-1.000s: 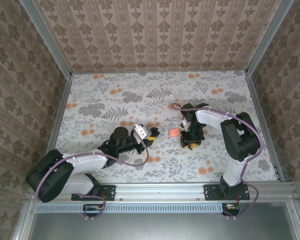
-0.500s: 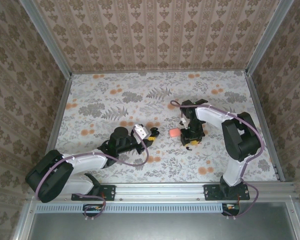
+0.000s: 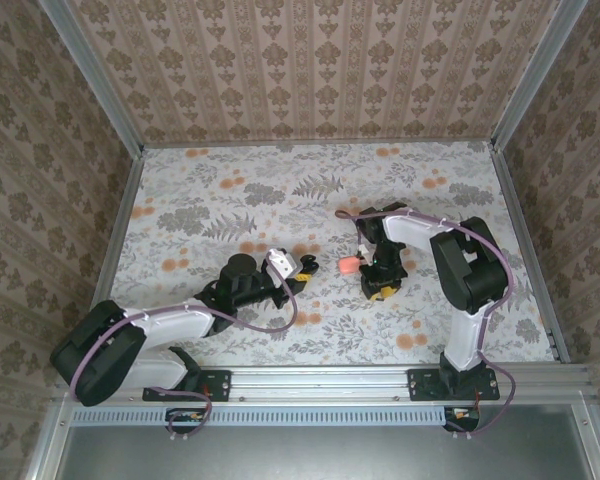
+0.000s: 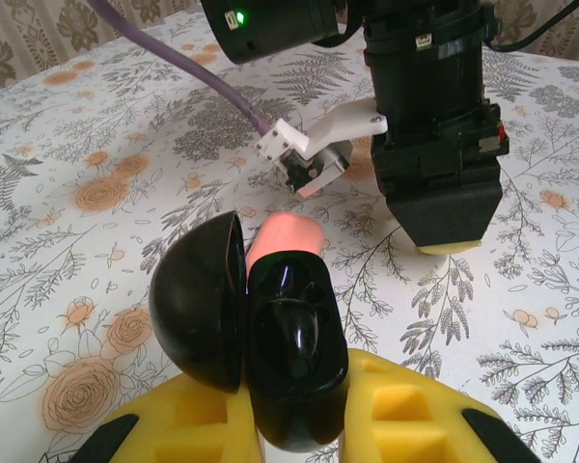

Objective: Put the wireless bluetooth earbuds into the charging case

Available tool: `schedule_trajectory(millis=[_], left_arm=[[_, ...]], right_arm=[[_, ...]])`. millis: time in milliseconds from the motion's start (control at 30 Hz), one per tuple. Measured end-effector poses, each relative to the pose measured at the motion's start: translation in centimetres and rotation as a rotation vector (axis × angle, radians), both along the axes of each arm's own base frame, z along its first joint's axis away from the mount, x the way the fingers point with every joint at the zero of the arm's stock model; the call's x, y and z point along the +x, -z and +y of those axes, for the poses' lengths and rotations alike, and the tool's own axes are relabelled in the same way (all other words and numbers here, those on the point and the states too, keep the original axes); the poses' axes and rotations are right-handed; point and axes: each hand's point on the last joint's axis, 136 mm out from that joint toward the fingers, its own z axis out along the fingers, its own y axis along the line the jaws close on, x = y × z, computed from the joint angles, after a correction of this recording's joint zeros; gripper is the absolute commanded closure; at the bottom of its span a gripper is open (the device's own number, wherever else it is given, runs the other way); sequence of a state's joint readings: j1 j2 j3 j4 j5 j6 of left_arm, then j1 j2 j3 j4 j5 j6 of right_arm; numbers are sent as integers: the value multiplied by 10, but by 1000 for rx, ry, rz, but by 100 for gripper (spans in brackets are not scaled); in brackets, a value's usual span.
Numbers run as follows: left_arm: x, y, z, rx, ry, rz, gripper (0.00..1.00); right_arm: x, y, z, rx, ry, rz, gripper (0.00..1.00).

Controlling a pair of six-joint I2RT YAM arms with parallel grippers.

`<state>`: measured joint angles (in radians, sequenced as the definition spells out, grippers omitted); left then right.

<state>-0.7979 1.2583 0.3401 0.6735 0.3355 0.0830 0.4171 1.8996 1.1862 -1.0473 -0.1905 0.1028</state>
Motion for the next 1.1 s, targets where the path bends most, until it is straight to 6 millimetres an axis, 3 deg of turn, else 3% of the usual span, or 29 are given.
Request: schedule_trajectory(millis=[800, 1100], left_arm=[[0, -6, 1, -11, -3, -13, 86], [4, 23, -4, 35, -2, 33, 86]], right_arm=[[12, 0, 4, 11, 56, -55, 79], [31, -14, 17, 141, 130, -233, 79]])
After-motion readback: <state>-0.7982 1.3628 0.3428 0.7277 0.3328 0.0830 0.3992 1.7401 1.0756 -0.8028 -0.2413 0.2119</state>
